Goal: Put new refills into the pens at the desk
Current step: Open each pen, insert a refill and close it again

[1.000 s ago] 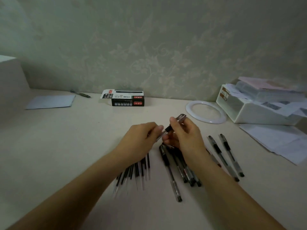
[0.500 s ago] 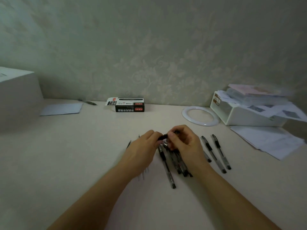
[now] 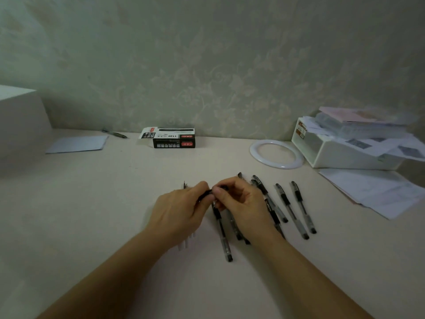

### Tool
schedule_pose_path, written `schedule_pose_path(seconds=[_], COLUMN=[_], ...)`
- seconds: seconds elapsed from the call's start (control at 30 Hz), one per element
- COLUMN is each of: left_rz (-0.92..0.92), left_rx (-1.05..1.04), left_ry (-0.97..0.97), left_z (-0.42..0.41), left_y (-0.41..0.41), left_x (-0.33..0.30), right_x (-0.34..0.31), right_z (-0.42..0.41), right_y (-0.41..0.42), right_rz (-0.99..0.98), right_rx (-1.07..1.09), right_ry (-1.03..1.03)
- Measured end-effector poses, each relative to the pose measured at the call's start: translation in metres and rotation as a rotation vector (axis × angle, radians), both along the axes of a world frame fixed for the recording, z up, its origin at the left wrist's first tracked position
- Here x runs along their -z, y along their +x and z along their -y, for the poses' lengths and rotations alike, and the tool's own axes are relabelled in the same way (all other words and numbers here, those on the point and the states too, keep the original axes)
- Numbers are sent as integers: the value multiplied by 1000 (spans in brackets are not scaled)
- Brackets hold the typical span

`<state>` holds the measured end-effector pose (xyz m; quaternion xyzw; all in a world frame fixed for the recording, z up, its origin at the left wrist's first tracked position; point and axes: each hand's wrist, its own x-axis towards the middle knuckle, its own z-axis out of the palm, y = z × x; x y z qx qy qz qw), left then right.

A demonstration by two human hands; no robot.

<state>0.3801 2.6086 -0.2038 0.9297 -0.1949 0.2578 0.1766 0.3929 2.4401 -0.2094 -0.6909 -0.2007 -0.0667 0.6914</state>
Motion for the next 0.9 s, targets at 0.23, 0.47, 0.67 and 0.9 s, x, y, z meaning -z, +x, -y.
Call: schedule_pose_path(seconds=[0.23, 0.47, 0.67, 0.9], left_rz=[10, -93, -151, -102], left_rx=[-42, -152, -163, -108], left_ry=[-3, -70, -277, -261], left_z=[3, -17, -19, -19], left_y=[-1, 6, 8, 9], left_x=[3, 3, 8, 15], right_x=[-2, -6, -3, 14], right_z=[4, 3, 6, -6], right_y=[-2, -2, -6, -11], right_rz=[-33, -2, 154, 374], right_rx=[-19, 39, 308, 388], right_ry=[3, 8, -320, -790])
